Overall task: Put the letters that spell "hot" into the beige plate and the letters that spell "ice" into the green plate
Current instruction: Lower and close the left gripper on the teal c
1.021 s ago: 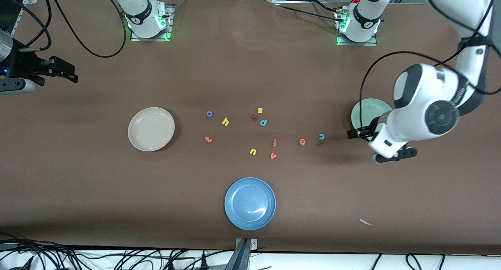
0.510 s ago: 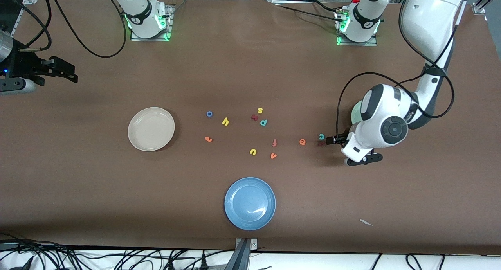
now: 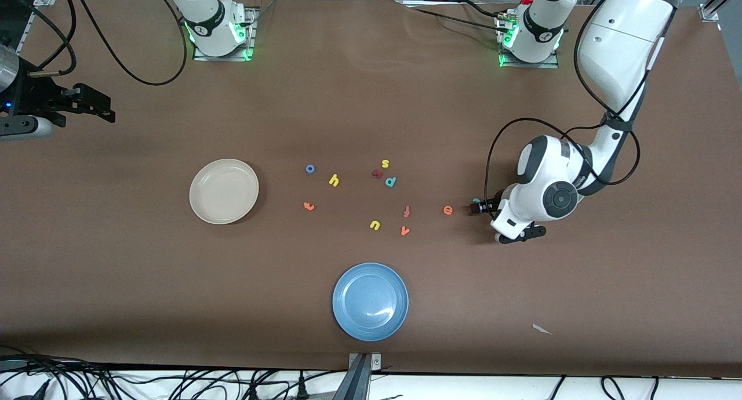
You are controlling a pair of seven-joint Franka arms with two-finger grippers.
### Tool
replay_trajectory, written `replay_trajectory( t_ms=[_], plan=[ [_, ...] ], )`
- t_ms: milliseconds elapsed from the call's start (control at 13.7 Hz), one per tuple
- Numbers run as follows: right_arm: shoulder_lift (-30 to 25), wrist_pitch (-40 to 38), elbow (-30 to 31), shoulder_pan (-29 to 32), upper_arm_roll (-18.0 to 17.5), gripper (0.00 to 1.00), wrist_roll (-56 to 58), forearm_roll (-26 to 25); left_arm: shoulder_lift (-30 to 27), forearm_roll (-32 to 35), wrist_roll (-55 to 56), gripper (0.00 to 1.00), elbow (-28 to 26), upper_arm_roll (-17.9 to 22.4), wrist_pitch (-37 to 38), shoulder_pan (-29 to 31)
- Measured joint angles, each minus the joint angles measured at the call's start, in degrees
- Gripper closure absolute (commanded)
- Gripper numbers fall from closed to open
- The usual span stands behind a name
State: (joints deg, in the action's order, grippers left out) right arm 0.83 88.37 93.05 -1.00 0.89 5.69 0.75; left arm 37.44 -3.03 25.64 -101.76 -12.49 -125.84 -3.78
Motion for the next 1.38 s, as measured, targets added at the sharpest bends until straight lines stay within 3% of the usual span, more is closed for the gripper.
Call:
replay_trajectory(
  t_ms=[729,1093,1385],
  plan=[
    [0.00,0.00,0.00,0.00,0.00,0.00,0.01,0.00,1.61,-0.26,1.17,0.48,-0.63,-1.06,-2.86,-0.78],
    [0.00,0.00,0.00,0.00,0.00,0.00,0.01,0.00,1.49,-0.26,2.45,0.80,-0.61,-1.15,-3.26,-0.99],
    [0.00,0.00,0.00,0.00,0.00,0.00,0.01,0.00,1.26,-0.27,2.69,0.92,-0.56,-1.22,-3.38,-1.10]
  ],
)
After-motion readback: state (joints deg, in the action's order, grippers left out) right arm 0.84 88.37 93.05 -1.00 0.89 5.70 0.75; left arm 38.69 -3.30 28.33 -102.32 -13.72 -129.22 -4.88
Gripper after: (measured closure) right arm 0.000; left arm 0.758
